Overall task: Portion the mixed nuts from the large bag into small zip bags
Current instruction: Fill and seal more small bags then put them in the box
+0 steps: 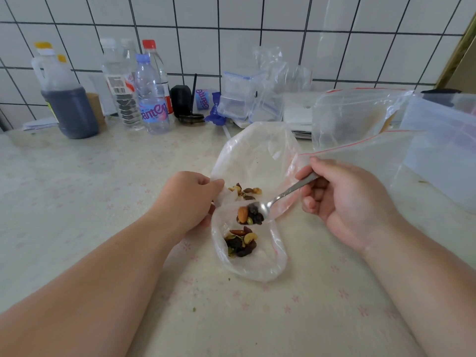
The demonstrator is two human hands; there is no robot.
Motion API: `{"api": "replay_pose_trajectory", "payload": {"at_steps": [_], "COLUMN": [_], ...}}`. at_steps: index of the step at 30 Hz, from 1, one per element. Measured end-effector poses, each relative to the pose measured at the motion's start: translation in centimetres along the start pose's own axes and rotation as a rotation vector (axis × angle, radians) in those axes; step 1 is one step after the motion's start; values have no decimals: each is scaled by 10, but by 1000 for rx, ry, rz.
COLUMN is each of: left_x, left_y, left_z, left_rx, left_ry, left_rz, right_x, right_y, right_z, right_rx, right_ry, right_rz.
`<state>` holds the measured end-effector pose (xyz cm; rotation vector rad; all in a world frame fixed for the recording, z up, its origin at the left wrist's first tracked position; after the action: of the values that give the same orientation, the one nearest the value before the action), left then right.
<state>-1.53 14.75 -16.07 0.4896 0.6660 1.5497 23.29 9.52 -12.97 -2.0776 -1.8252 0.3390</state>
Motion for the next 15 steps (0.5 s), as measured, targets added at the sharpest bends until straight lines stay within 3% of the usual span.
{"api": "replay_pose_trajectory", "payload": {"at_steps": [10,13,15], "left_x": [0,0,0], "left_y": [-1,-3,-4], "left_z": [-1,0,1], "left_rx": [49,83,90], "left_ry": [41,37,2], "left_rz": [-5,-22,-39], "right_x": [-30,-35,-32], "right_y": [-43,-45,-35], "right_z": [-12,-20,-30], "right_rx": [-460,-411,-278], "right_ry": [253,299,331], "right_rz": [-385,-386,-276]}}
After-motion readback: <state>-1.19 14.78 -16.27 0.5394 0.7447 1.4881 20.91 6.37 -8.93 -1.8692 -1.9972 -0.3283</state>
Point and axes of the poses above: each hand's wrist, its own x-axis towards the middle knuckle, its own y-axis out of the back of the hand, z = x × y, the point moved 9 cm from there along x, towards the middle knuckle, and after that the axes turned 8 degrees about x, right-handed, at the moved point
